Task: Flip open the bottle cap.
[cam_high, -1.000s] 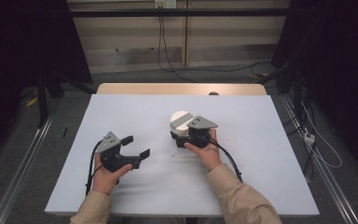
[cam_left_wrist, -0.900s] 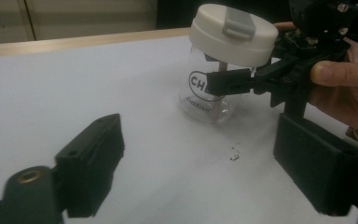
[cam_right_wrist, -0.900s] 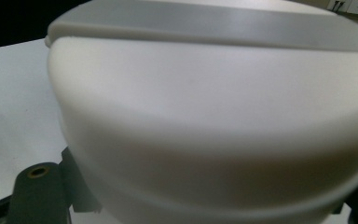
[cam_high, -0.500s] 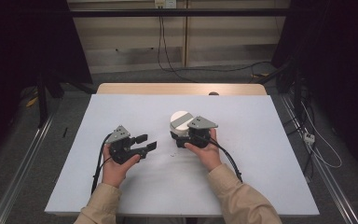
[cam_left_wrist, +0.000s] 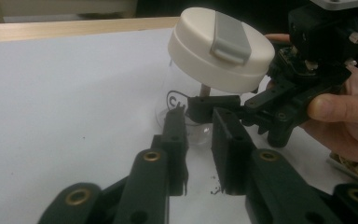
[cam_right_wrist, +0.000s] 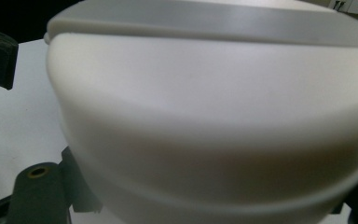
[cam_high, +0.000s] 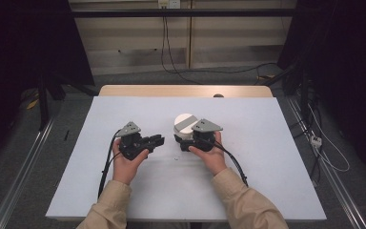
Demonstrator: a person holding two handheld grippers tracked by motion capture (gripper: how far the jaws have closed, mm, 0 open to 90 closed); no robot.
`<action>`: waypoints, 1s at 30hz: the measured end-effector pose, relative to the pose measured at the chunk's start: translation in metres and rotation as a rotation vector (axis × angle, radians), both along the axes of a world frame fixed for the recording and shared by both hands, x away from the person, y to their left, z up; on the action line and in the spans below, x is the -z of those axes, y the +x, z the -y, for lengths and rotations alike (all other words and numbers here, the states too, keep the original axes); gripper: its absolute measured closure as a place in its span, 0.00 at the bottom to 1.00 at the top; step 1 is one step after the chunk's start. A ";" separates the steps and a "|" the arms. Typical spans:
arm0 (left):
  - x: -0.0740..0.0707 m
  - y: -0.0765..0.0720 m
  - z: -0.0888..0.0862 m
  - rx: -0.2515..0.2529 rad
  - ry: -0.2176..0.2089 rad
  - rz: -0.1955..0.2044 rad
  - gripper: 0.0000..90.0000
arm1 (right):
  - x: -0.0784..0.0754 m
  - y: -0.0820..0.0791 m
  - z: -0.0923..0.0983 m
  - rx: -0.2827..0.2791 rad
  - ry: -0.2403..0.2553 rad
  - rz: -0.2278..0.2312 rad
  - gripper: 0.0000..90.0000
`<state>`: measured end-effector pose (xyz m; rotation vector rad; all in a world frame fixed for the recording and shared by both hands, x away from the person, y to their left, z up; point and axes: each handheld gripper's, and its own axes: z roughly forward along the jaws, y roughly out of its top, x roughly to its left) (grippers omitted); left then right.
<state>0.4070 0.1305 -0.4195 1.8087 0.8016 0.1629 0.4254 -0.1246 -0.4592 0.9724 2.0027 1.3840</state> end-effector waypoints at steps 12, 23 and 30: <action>-0.005 0.006 0.008 0.013 0.004 -0.017 1.00 | 0.001 0.000 0.000 0.002 0.002 -0.001 0.21; -0.009 0.011 0.023 0.034 0.032 -0.013 1.00 | 0.001 0.001 0.000 0.002 0.002 -0.001 0.21; -0.012 0.015 0.031 0.032 0.040 -0.010 1.00 | 0.001 0.001 0.000 0.002 0.001 -0.003 0.21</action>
